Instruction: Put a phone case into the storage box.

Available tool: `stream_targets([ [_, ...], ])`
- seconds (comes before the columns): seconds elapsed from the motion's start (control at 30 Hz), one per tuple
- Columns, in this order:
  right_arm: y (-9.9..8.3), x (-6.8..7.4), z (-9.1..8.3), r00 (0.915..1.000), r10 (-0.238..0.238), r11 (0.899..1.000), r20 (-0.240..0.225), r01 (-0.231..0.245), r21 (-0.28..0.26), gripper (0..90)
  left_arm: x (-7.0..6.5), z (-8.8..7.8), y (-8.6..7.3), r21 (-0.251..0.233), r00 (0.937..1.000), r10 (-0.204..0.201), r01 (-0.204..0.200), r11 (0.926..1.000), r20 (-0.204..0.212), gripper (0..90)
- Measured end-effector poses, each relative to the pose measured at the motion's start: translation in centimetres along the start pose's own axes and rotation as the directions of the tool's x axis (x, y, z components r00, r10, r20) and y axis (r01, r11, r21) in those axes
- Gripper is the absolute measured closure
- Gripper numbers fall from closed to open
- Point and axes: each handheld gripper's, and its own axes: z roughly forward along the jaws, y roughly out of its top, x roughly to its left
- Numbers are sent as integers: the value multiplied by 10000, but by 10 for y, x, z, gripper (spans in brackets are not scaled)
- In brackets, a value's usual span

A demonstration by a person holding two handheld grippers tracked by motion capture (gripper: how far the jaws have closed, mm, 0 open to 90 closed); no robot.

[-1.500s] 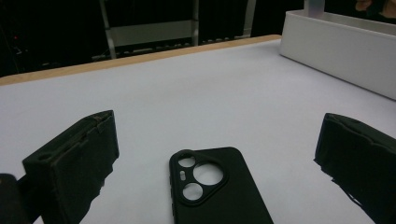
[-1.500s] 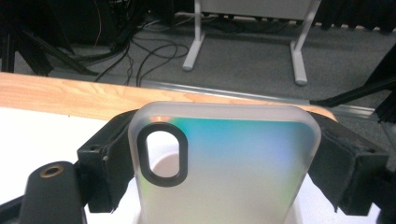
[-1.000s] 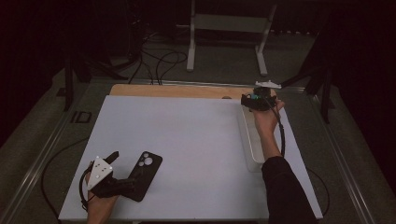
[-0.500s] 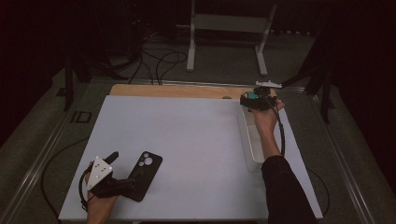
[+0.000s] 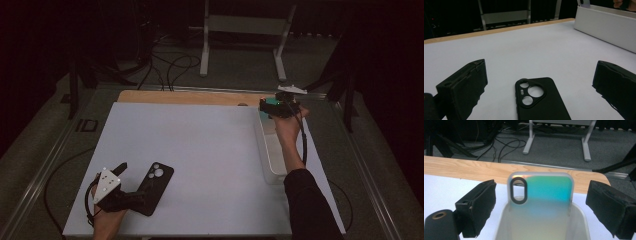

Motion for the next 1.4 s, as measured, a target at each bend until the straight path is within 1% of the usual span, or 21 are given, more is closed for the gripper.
stream_targets([
  [0.23, 1, 5, -15, 9980, -178, 9996, -615, 163, -238, 114, -1, 1, 0, 22, 10000, 15, -15, 10000, 17, 0],
  [0.3, 0, 7, -21, 9962, -284, 9991, -829, 256, -343, 114, -1, 1, 0, 53, 10000, 38, -38, 10000, 18, 0],
  [0.47, -2, 12, -35, 9903, -265, 9982, -1367, 188, -575, 113, -1, 1, 0, 76, 10000, 34, -34, 10000, 17, 0],
  [0.5, -3, 13, -38, 9879, -220, 9975, -1534, 113, -700, 113, -2, 1, 0, 70, 10000, 36, -36, 10000, 25, 0],
  [0.6, -6, 17, -47, 9826, -318, 9969, -1829, 180, -766, 112, -1, 2, 1, 63, 10000, 26, -26, 10000, 28, 0],
  [0.7, -9, 23, -56, 9766, -668, 9948, -2042, 493, -896, 112, -2, 3, 1, 76, 10000, 65, -65, 9999, 58, 0],
  [0.8, -12, 28, -66, 9693, -855, 9928, -2305, 634, -1019, 112, -2, 3, 1, 87, 10000, 65, -65, 9999, 67, 0],
  [0.9, -17, 30, -75, 9641, -854, 9920, -2516, 588, -1117, 112, -2, 3, 1, 85, 10000, 60, -61, 9999, 53, 0],
  [0.97, -22, 31, -78, 9595, -853, 9930, -2683, 597, -1022, 110, -2, 3, 1, 103, 10000, 50, -50, 9999, 61, 0],
  [1.0, -22, 31, -78, 9595, -853, 9930, -2683, 597, -1022, 110, -2, 3, 1, 103, 10000, 50, -50, 9999, 61, 0],
  [1.1, -33, 32, -89, 9520, -1018, 9915, -2886, 733, -1079, 107, -2, 3, 1, 114, 10000, 51, -51, 9999, 58, 0],
  [1.13, -35, 32, -92, 9501, -990, 9915, -2959, 691, -1101, 107, -2, 3, 1, 113, 10000, 43, -44, 9999, 47, 0],
  [1.17, -35, 32, -92, 9501, -990, 9915, -2959, 691, -1101, 107, -2, 3, 1, 113, 10000, 43, -44, 9999, 47, 0],
  [1.2, -38, 33, -97, 9478, -1014, 9905, -3024, 676, -1201, 107, -2, 3, 1, 118, 10000, 54, -54, 9999, 43, 0],
  [1.27, -45, 35, -107, 9425, -1227, 9874, -3108, 844, -1340, 108, -2, 4, 1, 133, 10000, 62, -62, 9999, 28, 0],
  [1.3, -47, 37, -111, 9428, -1310, 9861, -3064, 919, -1388, 109, -3, 4, 1, 138, 10000, 58, -58, 9999, 26, 0],
  [1.33, -50, 38, -115, 9410, -1384, 9850, -3087, 985, -1414, 109, -3, 4, 1, 143, 10000, 65, -65, 9999, 21, 0],
  [1.37, -50, 38, -115, 9410, -1384, 9850, -3087, 985, -1414, 109, -3, 4, 1, 143, 10000, 65, -65, 9999, 21, 0],
  [1.4, -53, 39, -117, 9370, -1456, 9847, -3175, 1063, -1379, 109, -3, 4, 1, 164, 10000, 77, -77, 9998, 13, 0],
])
